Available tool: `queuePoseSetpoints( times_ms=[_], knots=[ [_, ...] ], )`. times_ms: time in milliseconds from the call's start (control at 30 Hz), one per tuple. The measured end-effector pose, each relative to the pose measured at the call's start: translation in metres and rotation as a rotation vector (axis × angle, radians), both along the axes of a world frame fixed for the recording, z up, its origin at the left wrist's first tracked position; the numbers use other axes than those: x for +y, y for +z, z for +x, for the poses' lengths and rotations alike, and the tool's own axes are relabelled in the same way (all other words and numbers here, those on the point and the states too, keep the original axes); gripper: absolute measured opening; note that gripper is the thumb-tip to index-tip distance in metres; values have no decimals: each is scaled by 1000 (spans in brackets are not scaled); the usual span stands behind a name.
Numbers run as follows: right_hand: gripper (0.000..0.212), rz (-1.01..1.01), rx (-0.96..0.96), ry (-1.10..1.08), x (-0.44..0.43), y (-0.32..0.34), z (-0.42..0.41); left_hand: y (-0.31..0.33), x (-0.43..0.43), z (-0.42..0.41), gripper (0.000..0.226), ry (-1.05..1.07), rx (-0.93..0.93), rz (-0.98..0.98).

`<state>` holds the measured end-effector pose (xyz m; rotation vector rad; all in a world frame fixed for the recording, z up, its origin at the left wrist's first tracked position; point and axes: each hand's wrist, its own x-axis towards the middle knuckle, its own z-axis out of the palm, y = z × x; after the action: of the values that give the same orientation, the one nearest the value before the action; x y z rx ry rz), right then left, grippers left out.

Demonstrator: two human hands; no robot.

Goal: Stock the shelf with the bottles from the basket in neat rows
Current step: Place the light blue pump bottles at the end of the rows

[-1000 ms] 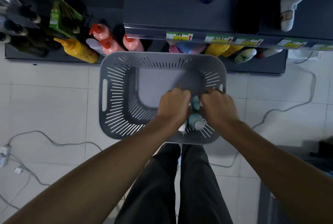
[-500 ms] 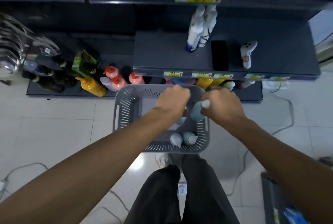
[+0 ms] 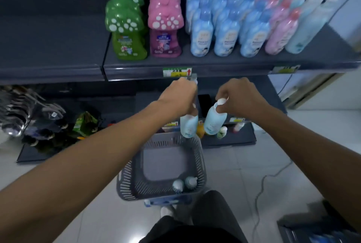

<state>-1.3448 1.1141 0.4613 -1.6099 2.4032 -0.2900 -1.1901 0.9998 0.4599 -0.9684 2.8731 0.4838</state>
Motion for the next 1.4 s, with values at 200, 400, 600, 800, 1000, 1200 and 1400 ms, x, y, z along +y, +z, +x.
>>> queuePoseSetpoints(
  times_ms=[200,400,600,800,1000,1200,1400],
  knots=[
    [16,-99,78,-23,13,61,-28,62,4,-27,32,-93,79,-100],
    [13,-118,90,-69,29,109,-55,102,12,-55,25,-185,115,-109],
    [14,-119,157,-96,41,142,-83,133,18,-84,20,-253,182,-137],
    [13,-164,192,-82,54,167,-119,155,25,-122,20,-302,215,-158],
    [16,-109,177,-77,59,179,-180,160,36,-178,20,-327,186,-140],
    [15,-80,165,-17,58,185,-254,163,49,-249,17,-332,178,-92],
    [12,-71,115,22,52,188,-334,169,64,-317,20,-337,200,-84]
  ],
)
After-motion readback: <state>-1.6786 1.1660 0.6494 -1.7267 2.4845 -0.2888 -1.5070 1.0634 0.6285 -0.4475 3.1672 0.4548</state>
